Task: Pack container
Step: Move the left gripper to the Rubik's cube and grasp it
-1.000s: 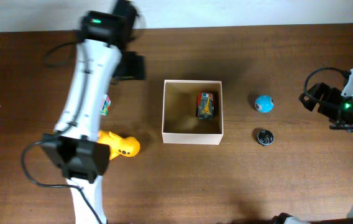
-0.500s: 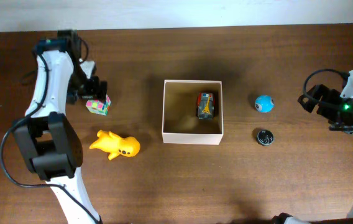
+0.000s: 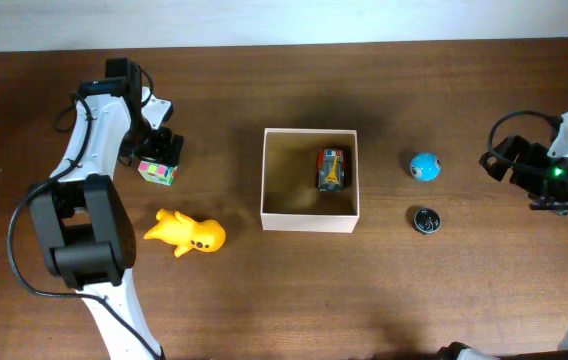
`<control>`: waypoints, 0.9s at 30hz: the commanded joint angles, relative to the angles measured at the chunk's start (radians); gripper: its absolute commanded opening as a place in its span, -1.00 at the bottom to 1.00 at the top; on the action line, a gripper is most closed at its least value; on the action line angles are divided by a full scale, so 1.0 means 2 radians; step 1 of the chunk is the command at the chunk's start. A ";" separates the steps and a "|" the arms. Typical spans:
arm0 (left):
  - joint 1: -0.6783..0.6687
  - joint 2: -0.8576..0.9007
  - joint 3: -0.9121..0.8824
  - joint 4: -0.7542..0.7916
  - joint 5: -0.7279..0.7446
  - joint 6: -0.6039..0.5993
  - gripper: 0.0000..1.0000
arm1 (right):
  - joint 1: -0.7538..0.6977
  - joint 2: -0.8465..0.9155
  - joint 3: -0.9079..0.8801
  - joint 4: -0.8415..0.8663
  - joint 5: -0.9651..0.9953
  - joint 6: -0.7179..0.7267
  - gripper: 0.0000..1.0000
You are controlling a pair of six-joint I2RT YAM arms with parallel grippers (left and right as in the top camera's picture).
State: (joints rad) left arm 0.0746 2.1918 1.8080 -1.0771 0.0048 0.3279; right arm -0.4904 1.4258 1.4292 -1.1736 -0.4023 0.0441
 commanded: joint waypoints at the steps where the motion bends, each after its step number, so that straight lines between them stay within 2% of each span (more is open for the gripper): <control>1: 0.002 0.001 -0.018 0.006 0.013 0.028 0.91 | 0.000 -0.007 0.008 0.004 -0.006 -0.005 0.97; 3: 0.002 0.001 -0.029 0.012 0.012 0.028 0.79 | 0.000 -0.007 0.008 0.005 -0.006 -0.005 0.97; 4: 0.002 0.001 -0.032 0.014 0.010 0.028 0.54 | 0.000 -0.007 0.008 0.005 -0.006 -0.005 0.97; 5: 0.002 0.001 -0.032 0.015 0.011 0.028 0.40 | 0.000 -0.007 0.008 0.005 -0.006 -0.005 0.97; 7: 0.002 0.001 -0.032 0.021 0.010 0.028 0.27 | 0.000 -0.007 0.008 0.005 -0.006 -0.005 0.97; 13: 0.001 0.000 -0.014 -0.004 0.009 -0.009 0.14 | 0.000 -0.007 0.008 0.002 -0.007 -0.005 0.97; 19: -0.028 -0.018 0.095 -0.105 0.009 -0.057 0.03 | 0.000 -0.007 0.008 0.003 -0.006 -0.005 0.97; 23: -0.067 -0.039 0.174 -0.163 0.009 -0.117 -0.08 | 0.000 -0.007 0.008 0.002 -0.006 -0.005 0.97; 27: -0.121 -0.063 0.203 -0.184 0.017 -0.231 -0.10 | 0.000 -0.007 0.008 0.001 -0.006 -0.005 0.98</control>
State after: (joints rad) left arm -0.0864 2.1487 2.1681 -1.4296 0.0120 0.0898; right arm -0.4904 1.4258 1.4292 -1.1713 -0.4026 0.0441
